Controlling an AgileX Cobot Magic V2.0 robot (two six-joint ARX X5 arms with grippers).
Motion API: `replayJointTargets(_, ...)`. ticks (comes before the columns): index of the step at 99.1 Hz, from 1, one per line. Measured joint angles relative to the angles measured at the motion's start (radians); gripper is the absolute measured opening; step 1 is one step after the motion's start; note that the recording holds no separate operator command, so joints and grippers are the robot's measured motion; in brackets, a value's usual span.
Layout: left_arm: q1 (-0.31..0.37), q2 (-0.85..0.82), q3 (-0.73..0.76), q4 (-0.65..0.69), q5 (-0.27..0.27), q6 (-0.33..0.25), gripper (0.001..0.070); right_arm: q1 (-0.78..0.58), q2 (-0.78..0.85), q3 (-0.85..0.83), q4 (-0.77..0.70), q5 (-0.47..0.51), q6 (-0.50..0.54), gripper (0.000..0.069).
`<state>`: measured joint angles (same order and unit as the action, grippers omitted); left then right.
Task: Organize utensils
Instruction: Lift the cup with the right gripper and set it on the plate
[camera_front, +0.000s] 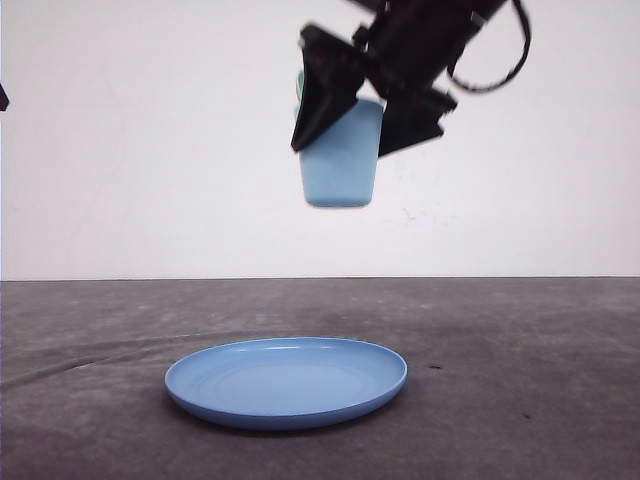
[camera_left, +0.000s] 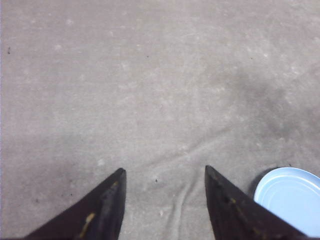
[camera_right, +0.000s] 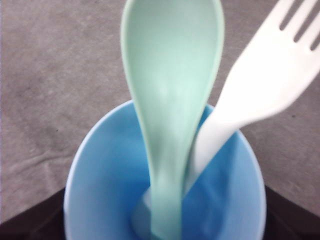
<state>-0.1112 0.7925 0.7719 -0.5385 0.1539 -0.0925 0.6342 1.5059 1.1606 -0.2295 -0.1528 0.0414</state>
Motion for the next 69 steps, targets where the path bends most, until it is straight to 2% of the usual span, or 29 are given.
replayJointTargets(17, 0.0, 0.0, 0.0, -0.001, 0.0, 0.0, 0.0297, 0.053, -0.085, -0.065, 0.008, 0.052, 0.0, 0.0465)
replayJointTargets(35, 0.0, 0.0, 0.0, -0.002, 0.0, 0.004, 0.0297, 0.091, -0.101, -0.161, 0.013, 0.076, 0.011, 0.0465)
replayJointTargets(69, 0.0, 0.0, 0.0, -0.002, 0.0, 0.007, 0.0297, 0.163, -0.101, -0.385, 0.266, 0.075, 0.095, 0.0465)
